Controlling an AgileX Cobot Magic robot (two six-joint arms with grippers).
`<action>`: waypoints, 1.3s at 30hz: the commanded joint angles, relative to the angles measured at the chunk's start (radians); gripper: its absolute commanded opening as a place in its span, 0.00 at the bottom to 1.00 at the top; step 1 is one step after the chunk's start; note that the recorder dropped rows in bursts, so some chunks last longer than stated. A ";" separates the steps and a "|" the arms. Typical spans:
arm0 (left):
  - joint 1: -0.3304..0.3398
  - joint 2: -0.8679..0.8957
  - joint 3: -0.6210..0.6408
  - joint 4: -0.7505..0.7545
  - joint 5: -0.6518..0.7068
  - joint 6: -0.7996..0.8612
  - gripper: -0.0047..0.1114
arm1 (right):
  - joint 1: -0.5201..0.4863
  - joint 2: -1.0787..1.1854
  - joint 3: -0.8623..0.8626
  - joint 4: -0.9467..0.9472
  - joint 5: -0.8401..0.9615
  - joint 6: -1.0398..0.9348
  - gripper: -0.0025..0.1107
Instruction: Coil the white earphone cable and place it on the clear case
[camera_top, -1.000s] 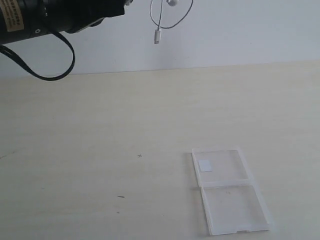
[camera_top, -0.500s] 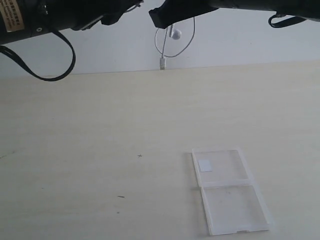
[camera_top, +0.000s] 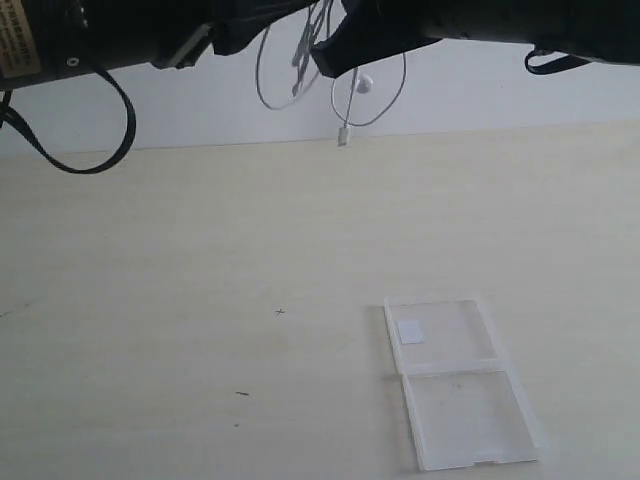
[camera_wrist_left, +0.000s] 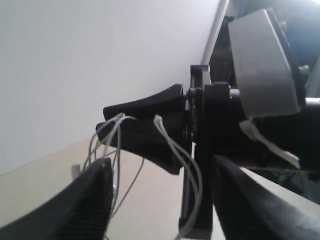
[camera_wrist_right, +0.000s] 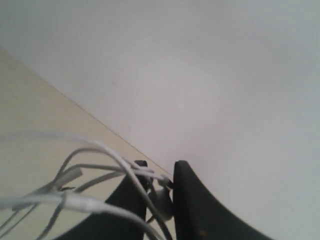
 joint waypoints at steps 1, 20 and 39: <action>0.001 -0.008 0.000 0.055 -0.005 -0.050 0.54 | -0.007 0.001 -0.021 0.001 -0.135 0.003 0.02; 0.091 -0.010 0.229 0.333 0.514 -0.142 0.04 | -0.003 -0.624 0.410 0.001 -0.286 0.114 0.02; 0.099 -0.010 0.405 0.322 0.478 -0.164 0.04 | -0.003 -0.248 0.571 -0.218 0.391 0.697 0.02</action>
